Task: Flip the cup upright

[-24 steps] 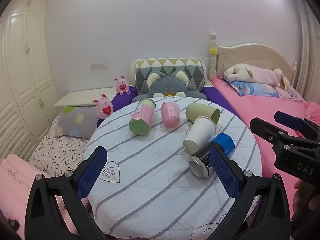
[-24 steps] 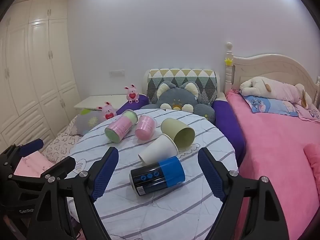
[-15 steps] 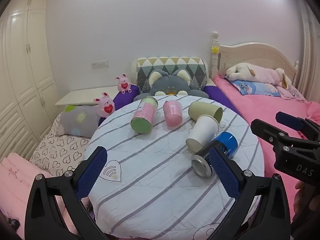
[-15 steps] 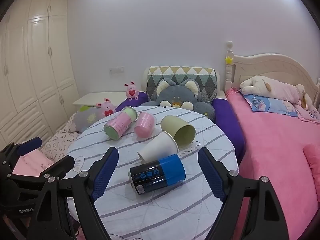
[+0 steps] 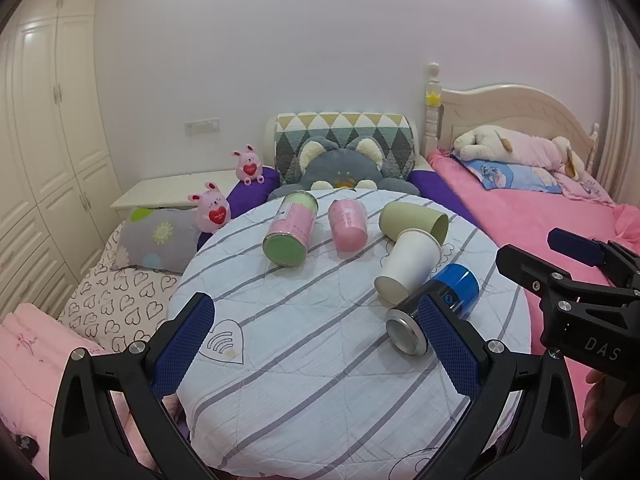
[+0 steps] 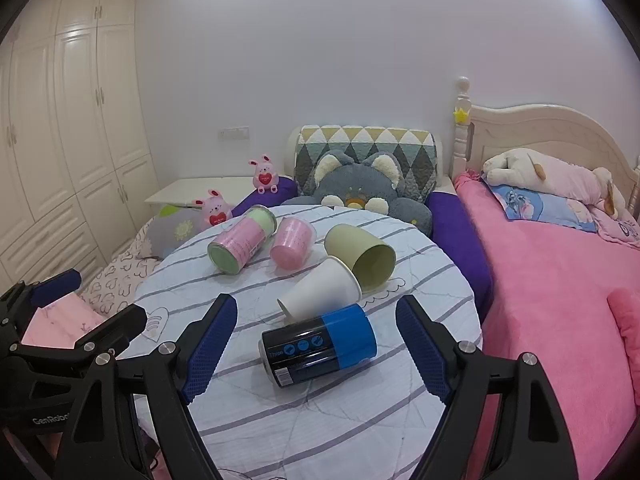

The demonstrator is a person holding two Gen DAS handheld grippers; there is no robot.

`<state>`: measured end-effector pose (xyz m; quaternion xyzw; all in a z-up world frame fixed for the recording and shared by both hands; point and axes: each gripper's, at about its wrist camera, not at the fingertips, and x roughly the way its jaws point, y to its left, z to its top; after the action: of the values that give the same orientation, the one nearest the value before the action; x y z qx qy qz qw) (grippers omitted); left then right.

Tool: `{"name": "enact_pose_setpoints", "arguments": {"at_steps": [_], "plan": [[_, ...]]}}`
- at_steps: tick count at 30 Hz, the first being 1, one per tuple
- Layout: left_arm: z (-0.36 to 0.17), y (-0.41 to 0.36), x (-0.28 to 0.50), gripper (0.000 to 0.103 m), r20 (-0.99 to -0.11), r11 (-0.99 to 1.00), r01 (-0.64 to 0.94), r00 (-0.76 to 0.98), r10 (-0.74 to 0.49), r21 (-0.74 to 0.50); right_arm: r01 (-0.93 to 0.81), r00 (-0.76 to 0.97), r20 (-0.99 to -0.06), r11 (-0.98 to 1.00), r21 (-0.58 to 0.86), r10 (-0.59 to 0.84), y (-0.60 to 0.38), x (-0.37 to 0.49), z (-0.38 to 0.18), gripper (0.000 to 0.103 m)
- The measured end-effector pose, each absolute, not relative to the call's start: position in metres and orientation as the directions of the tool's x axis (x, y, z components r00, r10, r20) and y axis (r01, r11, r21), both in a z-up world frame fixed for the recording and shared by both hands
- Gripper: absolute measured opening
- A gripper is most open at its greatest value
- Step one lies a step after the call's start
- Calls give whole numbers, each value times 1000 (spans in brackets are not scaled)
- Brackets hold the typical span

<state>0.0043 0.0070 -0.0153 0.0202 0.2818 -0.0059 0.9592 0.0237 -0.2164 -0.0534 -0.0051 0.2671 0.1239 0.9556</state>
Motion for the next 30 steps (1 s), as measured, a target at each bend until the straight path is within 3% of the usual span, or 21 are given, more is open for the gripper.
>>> {"name": "enact_pose_setpoints", "arguments": {"at_steps": [30], "plan": [[-31,2,15,103,-585,999,40,811,-12,35,-230,807,-547,971,56,223,-218,29,-62,83]]}}
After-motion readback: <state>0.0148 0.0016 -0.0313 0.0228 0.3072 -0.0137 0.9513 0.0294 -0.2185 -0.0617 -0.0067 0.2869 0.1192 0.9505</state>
